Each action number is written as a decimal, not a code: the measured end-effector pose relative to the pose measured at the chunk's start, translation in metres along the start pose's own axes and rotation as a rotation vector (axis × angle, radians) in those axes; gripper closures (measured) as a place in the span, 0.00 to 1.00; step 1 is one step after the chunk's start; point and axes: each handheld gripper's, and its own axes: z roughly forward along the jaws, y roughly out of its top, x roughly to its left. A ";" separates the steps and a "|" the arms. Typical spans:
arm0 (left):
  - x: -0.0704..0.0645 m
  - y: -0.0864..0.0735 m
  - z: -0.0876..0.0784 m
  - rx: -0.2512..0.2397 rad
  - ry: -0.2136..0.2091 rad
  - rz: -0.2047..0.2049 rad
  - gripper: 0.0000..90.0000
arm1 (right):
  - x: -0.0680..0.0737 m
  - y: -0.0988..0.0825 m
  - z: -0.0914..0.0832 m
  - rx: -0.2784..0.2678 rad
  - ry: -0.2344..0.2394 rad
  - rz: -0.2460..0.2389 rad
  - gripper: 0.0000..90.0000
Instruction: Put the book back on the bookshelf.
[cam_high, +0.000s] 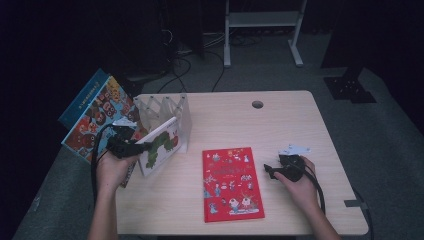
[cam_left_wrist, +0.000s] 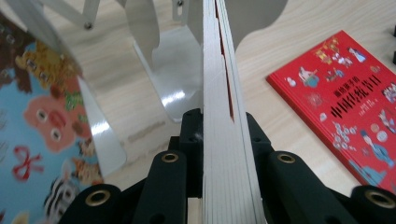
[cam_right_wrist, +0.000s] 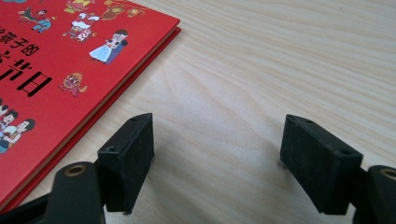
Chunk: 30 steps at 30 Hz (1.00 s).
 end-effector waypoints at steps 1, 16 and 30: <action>-0.001 0.002 0.004 -0.006 0.004 -0.001 0.84 | 0.000 0.000 0.000 0.000 0.000 0.000 0.28; -0.007 0.024 0.044 -0.058 0.039 -0.006 0.84 | 0.000 0.000 0.000 0.000 0.000 -0.001 0.28; -0.024 0.028 0.060 -0.080 0.065 -0.029 0.83 | 0.000 0.001 0.001 0.001 0.000 0.000 0.28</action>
